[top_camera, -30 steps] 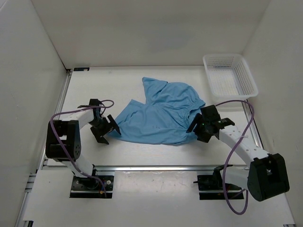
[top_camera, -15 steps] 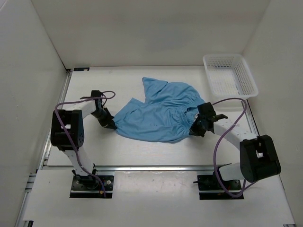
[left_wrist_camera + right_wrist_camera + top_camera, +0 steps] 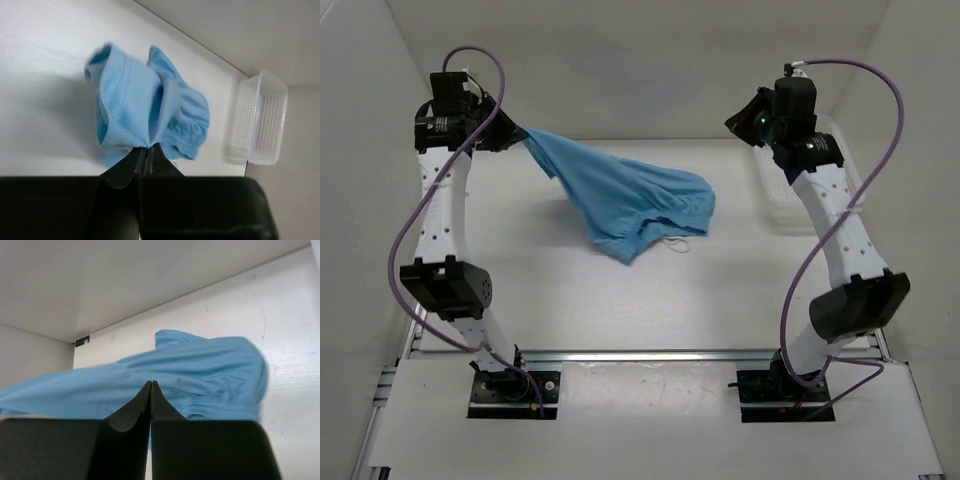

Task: Fold and stack the shorts
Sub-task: Flatten the shorts out

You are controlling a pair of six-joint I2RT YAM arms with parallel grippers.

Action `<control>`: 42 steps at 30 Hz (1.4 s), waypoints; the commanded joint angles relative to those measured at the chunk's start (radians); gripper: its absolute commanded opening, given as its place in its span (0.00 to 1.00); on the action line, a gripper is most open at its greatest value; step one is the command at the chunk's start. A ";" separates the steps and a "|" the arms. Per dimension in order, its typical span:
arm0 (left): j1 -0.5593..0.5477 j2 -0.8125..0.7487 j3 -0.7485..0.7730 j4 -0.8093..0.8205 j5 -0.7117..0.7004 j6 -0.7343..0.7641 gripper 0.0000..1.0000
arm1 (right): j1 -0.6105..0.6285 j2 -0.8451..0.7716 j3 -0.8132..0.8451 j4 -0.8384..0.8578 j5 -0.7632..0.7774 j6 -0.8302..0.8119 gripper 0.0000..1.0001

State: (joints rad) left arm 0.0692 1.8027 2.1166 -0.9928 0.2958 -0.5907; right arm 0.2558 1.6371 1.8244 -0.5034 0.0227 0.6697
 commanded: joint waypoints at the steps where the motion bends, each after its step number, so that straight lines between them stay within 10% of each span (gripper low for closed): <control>1: 0.000 -0.121 -0.039 -0.115 0.003 0.017 0.11 | 0.010 -0.098 -0.072 -0.072 -0.013 -0.070 0.00; 6: 0.000 -0.270 -0.404 0.008 0.017 0.006 0.11 | 0.051 -0.240 -0.536 0.075 -0.183 0.002 0.03; 9: -0.011 -0.270 -0.454 0.008 -0.003 0.018 0.11 | 0.201 -0.200 -0.623 0.112 -0.187 0.002 0.28; 17: 0.024 -0.237 -0.348 -0.053 -0.072 0.057 0.11 | 0.565 0.218 -0.319 0.019 -0.159 -0.061 0.78; 23: 0.070 -0.204 -0.227 -0.105 -0.072 0.075 0.11 | 0.605 0.461 -0.137 0.114 -0.268 0.083 0.93; 42: 0.146 -0.195 -0.179 -0.176 -0.033 0.147 0.11 | 0.654 0.869 0.308 0.154 -0.037 0.403 0.83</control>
State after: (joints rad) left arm 0.2100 1.6360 1.9045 -1.1477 0.2512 -0.4728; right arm 0.9104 2.4729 2.0747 -0.3447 -0.1127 1.0348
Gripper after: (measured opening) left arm 0.123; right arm 0.846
